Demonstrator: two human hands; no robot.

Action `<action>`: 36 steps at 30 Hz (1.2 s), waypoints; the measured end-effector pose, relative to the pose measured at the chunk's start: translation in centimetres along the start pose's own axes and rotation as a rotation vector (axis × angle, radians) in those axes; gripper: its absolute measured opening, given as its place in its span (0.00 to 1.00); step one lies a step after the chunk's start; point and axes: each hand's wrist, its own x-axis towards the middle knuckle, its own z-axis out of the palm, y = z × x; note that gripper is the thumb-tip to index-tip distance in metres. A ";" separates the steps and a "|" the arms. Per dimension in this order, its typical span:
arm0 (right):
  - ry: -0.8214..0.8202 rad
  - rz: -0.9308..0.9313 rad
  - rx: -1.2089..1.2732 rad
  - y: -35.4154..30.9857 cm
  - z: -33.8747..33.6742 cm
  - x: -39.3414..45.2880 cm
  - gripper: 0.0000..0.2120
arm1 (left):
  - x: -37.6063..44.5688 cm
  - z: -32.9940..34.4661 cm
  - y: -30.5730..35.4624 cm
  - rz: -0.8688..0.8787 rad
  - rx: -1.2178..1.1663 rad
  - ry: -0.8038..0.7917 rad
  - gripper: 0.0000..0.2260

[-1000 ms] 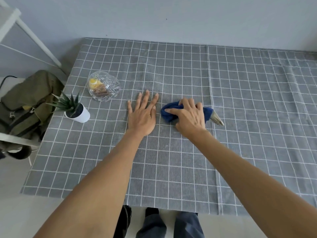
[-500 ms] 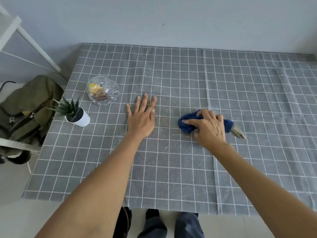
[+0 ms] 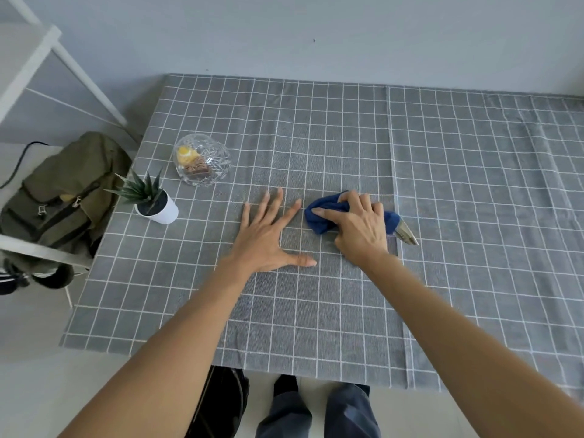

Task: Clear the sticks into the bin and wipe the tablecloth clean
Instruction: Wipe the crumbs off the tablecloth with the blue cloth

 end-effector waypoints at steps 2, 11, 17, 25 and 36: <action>0.037 -0.033 0.027 -0.2 0.4 -0.7 0.25 | 0.0 0.0 0.0 -0.006 0.000 0.006 0.55; 0.034 0.000 -0.002 0.0 -0.3 0.2 0.25 | 0.0 -0.7 0.2 -0.017 -0.023 -0.054 0.57; 0.061 -0.142 0.029 0.1 0.6 -1.8 0.25 | 0.0 -0.7 0.2 -0.016 -0.017 -0.055 0.58; 0.064 -0.012 0.027 -0.3 0.5 0.0 0.24 | 0.0 -0.8 0.3 -0.027 -0.043 -0.072 0.59; 0.049 -0.028 0.032 -0.2 0.0 0.5 0.25 | 0.0 -0.9 0.4 -0.028 -0.037 -0.085 0.59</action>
